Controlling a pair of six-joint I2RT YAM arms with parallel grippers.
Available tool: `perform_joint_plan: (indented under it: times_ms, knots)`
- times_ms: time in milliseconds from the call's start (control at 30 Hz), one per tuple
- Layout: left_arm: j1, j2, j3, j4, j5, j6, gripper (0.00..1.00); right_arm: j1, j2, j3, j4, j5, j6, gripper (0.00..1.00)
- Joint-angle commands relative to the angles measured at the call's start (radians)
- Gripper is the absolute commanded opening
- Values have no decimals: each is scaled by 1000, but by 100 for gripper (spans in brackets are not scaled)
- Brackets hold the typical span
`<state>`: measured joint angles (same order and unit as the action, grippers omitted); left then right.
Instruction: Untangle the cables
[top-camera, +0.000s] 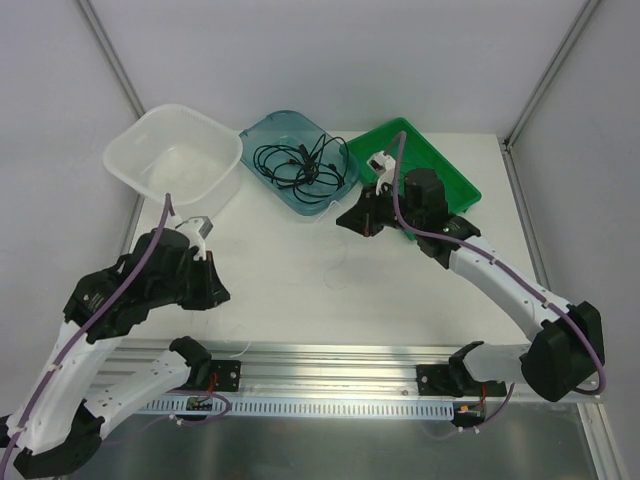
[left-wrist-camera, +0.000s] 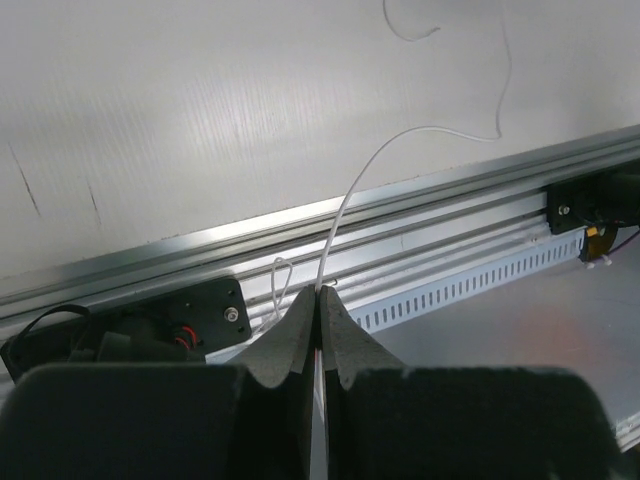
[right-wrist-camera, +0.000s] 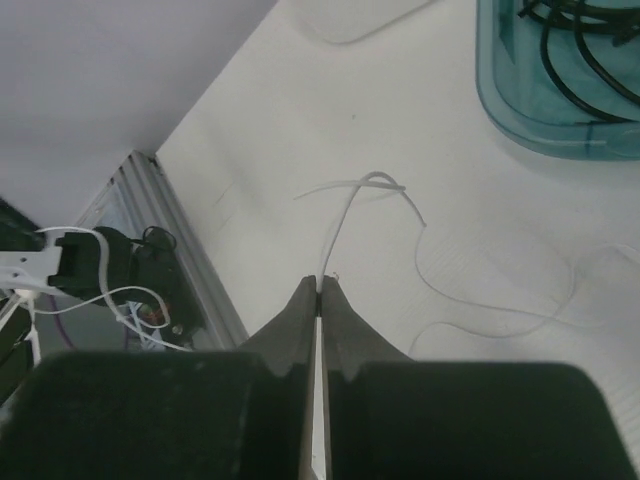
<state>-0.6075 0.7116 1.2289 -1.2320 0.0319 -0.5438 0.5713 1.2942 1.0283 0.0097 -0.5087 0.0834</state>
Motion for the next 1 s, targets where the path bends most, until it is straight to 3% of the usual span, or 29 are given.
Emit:
perform_joint_plan:
  times_ms: [0,167,367,500,567,633,733,767,800,833,967]
  knots:
    - [2,61,-77,82,3,-11,0,19,-61,108,-5,-149,15,1]
    - [-1,75,-95,245,51,-45,0,94,5,243,-316,-33,-75,1]
    - [-3,42,1,410,52,-61,0,127,79,165,-373,128,-47,1]
    - [-6,81,0,450,95,-61,0,217,145,242,-464,93,-144,1]
    - [-14,89,-32,474,99,-70,0,251,157,282,-487,-14,-181,1]
    - [-23,86,-58,496,94,-85,0,252,152,294,-443,-120,-195,1]
    - [-29,75,-92,525,83,-94,0,243,110,251,-351,-31,-133,1]
    - [-29,74,-106,525,77,-90,0,224,53,199,-256,-189,-87,1]
    - [-29,66,-114,523,74,-85,0,170,24,137,-9,-229,26,1]
    - [-31,62,-123,523,76,-82,0,145,-2,53,57,-215,92,1]
    - [-31,25,-132,522,89,-85,0,105,-59,84,-238,250,-44,1]
